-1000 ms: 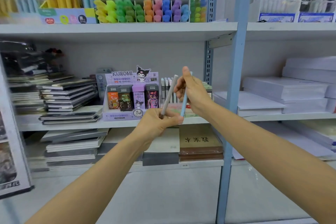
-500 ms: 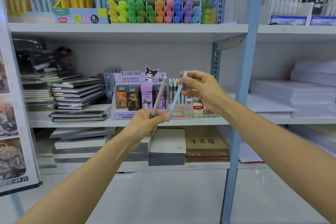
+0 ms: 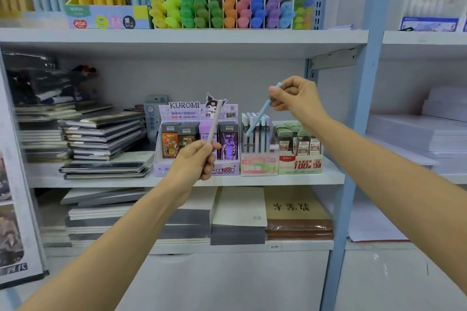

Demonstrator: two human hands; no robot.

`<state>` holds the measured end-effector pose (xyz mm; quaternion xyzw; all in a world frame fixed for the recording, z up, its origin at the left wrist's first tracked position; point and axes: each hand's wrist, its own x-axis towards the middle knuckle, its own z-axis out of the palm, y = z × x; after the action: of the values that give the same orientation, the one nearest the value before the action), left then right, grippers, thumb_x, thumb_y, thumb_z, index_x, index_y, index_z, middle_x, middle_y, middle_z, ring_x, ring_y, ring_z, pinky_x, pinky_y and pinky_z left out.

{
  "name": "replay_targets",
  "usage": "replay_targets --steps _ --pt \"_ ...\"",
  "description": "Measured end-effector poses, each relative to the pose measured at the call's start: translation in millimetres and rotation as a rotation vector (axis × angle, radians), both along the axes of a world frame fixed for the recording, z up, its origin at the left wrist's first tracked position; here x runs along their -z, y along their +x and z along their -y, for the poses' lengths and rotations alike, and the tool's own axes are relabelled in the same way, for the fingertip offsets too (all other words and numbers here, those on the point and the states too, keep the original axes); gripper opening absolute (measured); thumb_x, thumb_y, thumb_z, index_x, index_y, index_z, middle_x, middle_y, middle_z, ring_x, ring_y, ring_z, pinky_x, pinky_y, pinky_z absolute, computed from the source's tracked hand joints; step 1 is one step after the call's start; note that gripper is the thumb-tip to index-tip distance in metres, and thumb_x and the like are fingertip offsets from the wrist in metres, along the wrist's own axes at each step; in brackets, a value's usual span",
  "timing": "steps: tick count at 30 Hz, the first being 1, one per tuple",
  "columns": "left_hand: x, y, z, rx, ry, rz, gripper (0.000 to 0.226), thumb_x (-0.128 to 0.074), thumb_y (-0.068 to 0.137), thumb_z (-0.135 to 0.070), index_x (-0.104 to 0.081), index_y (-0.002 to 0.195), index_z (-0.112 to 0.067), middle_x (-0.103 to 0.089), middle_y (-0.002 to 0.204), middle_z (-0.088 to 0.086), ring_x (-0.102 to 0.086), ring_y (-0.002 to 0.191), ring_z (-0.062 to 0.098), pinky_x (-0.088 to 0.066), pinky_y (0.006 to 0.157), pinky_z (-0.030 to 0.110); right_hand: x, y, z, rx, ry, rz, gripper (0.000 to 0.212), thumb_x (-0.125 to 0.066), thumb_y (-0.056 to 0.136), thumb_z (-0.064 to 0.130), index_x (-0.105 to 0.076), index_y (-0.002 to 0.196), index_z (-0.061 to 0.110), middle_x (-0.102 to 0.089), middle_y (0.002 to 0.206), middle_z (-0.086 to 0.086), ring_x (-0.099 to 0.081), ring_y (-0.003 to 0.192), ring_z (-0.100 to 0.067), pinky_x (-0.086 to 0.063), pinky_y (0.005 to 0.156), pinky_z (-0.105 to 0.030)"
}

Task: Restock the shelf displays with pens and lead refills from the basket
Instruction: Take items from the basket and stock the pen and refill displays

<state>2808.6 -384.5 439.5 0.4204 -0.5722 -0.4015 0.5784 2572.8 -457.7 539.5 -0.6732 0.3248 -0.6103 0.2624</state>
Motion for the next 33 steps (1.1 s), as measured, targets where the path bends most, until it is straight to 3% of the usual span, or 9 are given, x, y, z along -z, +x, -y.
replay_targets --steps 9,20,26,33 --pt "10.1 1.5 11.0 0.023 -0.051 0.024 0.022 -0.045 0.102 -0.016 -0.067 0.104 -0.014 -0.059 0.064 -0.005 -0.047 0.052 0.007 -0.041 0.048 0.019 25.9 2.5 22.0 0.181 -0.043 -0.197 0.017 -0.074 0.083 0.012 -0.057 0.080 0.012 -0.068 0.074 -0.006 -0.067 0.056 -0.007 -0.056 0.056 -0.019" --pt "6.4 -29.0 17.8 0.071 -0.084 0.031 0.017 -0.046 0.101 -0.012 -0.063 0.102 -0.009 -0.067 0.079 0.001 -0.059 0.058 0.009 -0.050 0.054 0.020 29.1 -20.7 31.5 0.271 -0.048 -0.367 0.019 -0.076 0.082 0.022 -0.058 0.081 0.014 -0.070 0.070 -0.005 -0.070 0.062 -0.016 -0.059 0.059 -0.026" --pt "-3.0 -49.9 27.0 0.058 -0.109 0.033 0.018 -0.048 0.100 -0.014 -0.066 0.102 -0.016 -0.067 0.111 0.000 -0.071 0.084 0.017 -0.058 0.067 0.024 33.5 -14.4 38.8 0.306 -0.132 -0.347 0.022 -0.078 0.080 0.023 -0.058 0.089 0.022 -0.067 0.063 0.000 -0.067 0.056 -0.009 -0.059 0.063 -0.032" --pt "-5.2 -58.7 41.5 0.051 -0.042 0.019 0.016 -0.047 0.101 -0.014 -0.063 0.101 -0.015 -0.065 0.108 0.002 -0.072 0.087 0.020 -0.060 0.071 0.028 32.8 -21.0 41.3 0.237 -0.069 -0.324 0.013 -0.072 0.086 0.019 -0.061 0.090 0.014 -0.070 0.076 -0.005 -0.069 0.062 -0.014 -0.058 0.057 -0.025"
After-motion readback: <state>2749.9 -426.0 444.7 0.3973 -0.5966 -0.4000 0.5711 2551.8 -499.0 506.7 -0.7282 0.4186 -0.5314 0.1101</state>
